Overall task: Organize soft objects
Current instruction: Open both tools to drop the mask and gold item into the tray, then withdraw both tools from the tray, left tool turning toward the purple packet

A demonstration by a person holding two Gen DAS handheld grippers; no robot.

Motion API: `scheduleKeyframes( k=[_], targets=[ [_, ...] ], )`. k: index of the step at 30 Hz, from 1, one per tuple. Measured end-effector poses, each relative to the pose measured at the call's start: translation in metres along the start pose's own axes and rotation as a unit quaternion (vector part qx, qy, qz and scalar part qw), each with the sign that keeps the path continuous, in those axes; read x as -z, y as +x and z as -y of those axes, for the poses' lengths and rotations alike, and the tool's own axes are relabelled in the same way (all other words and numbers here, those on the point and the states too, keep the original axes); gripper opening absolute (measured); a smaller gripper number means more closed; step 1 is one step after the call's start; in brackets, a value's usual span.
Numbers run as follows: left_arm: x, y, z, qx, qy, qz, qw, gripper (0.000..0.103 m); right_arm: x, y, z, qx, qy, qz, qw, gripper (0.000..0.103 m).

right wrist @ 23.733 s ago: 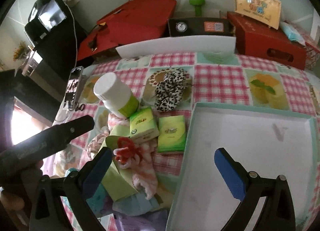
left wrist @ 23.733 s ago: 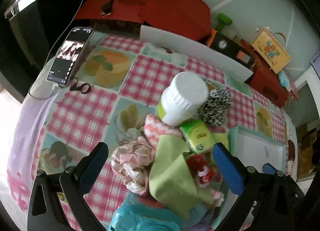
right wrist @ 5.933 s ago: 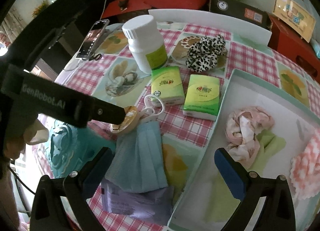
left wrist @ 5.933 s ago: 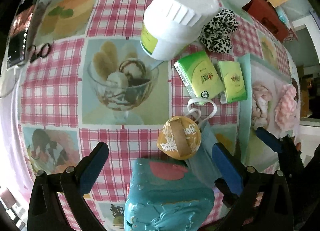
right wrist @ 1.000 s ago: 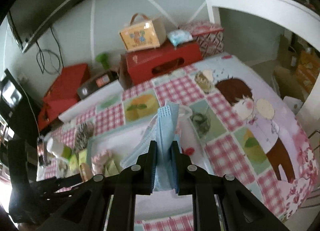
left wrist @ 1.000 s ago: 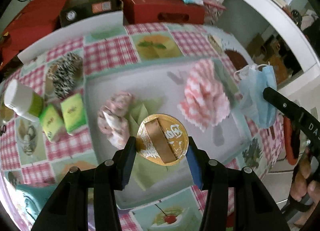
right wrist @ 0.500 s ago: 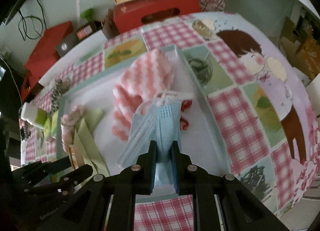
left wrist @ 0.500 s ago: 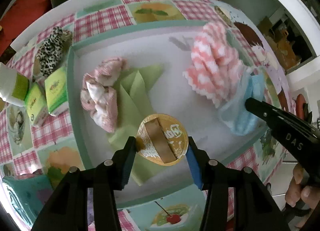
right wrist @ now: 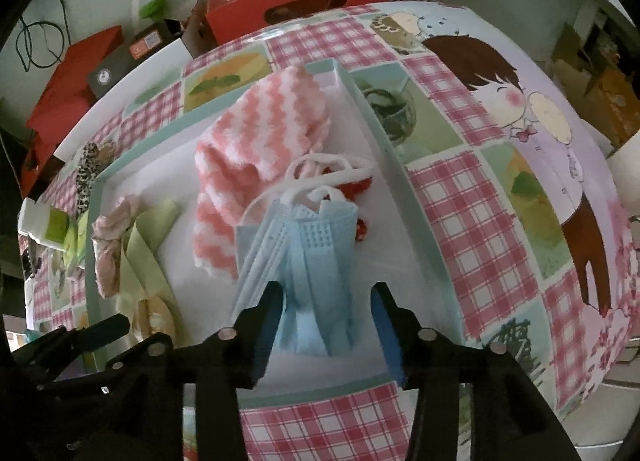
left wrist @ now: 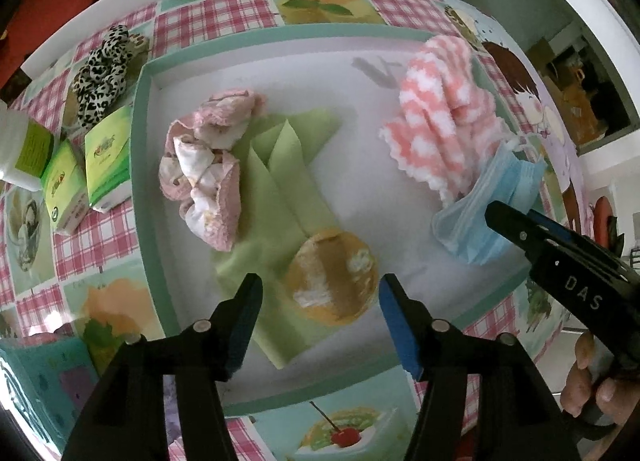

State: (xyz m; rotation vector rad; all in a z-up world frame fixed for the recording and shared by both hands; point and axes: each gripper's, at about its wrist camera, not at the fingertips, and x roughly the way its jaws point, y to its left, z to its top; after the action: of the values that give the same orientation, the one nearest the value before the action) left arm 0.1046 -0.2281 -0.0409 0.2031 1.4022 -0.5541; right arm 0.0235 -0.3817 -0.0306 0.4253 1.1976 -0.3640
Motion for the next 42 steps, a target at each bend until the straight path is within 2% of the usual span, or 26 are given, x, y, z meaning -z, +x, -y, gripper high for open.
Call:
scheduleKeyframes(
  k=[2, 4, 6, 8, 16, 18, 19, 20, 33, 42],
  targets=[
    [-0.001, -0.003, 0.0, 0.0, 0.002, 0.003, 1.0, 0.062, -0.001, -0.003, 0.002, 0.0, 0.004, 0.004, 1.0, 0.067],
    [-0.002, -0.007, -0.001, 0.001, 0.002, 0.007, 1.0, 0.062, -0.004, -0.007, 0.004, 0.005, 0.008, 0.012, 1.0, 0.068],
    [-0.003, -0.011, -0.004, 0.003, -0.002, 0.013, 0.9999, 0.074, -0.008, -0.013, 0.002, 0.013, 0.014, 0.026, 0.999, 0.072],
    [-0.004, -0.016, -0.008, 0.005, -0.009, 0.021, 0.9997, 0.078, -0.01, -0.02, 0.003, 0.015, 0.017, 0.04, 0.999, 0.081],
    [-0.008, -0.031, -0.016, 0.001, -0.014, 0.046, 0.9988, 0.08, -0.01, -0.026, -0.001, 0.021, 0.01, 0.048, 0.999, 0.082],
    [-0.008, -0.033, -0.018, 0.003, -0.019, 0.052, 0.9985, 0.09, -0.009, -0.026, -0.004, 0.023, 0.005, 0.052, 0.998, 0.085],
    [-0.008, -0.033, -0.018, 0.005, -0.021, 0.056, 0.9982, 0.093, -0.009, -0.027, -0.004, 0.023, 0.004, 0.055, 0.998, 0.092],
    [-0.007, -0.035, -0.02, 0.008, -0.025, 0.062, 0.9977, 0.096, -0.009, -0.027, -0.004, 0.023, 0.003, 0.058, 0.998, 0.103],
    [-0.001, -0.045, -0.041, 0.017, -0.066, 0.087, 0.9939, 0.098, -0.009, -0.026, -0.006, 0.033, -0.001, 0.059, 0.998, 0.103],
    [0.0, -0.057, -0.056, 0.016, -0.084, 0.111, 0.9902, 0.098, -0.01, -0.043, -0.017, 0.03, -0.012, 0.086, 0.996, 0.103]
  ],
)
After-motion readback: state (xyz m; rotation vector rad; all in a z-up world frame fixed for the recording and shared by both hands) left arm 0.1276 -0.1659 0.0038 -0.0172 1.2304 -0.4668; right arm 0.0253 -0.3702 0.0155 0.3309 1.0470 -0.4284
